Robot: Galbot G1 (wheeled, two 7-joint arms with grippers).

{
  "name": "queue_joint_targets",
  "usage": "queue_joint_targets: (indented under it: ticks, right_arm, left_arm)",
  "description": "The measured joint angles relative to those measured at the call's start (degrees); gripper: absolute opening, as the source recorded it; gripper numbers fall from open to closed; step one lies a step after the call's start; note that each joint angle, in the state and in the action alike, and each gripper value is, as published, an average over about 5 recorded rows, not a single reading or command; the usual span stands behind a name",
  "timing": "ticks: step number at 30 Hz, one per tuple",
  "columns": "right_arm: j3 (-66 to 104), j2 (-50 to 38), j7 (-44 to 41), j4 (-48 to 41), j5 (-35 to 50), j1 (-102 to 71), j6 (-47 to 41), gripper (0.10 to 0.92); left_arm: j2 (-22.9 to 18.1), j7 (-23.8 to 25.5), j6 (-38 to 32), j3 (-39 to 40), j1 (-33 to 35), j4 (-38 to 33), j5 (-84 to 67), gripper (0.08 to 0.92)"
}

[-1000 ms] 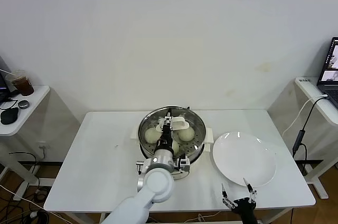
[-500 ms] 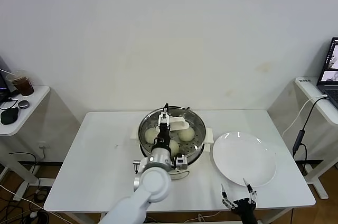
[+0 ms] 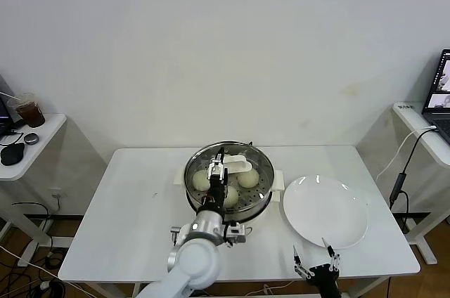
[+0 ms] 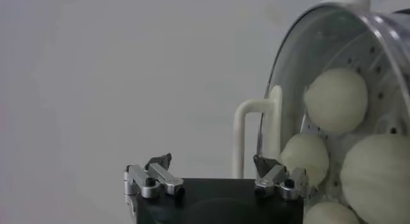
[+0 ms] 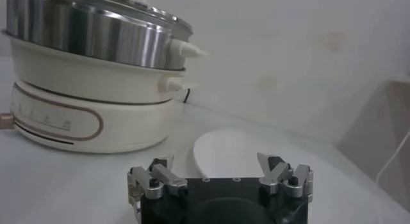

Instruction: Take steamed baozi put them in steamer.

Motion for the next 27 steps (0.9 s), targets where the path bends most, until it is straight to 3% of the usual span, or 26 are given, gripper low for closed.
queue_joint_targets:
  ticks: [10,16,27]
  right_arm:
    - [-0.5,0.0,0.0,0.1,-0.3,-0.1,0.0,0.823]
    - [-0.3,-0.5,-0.2,0.8,0.4,-0.4,-0.2,0.823]
    - [-0.7,-2.8,-1.5,3.1,4.1,-1.9,-1.6,0.823]
  left_arm:
    - [2.3,-2.0,-2.9,-3.3,7.1,-8.3,-3.5,0.823]
    - [3.2,-6.0,-5.6,-8.6,15.7,-15.4,-11.7,0.823]
    - [2.4,-15.1,-26.0,-29.6,40.3,-20.3,-49.7,0.823]
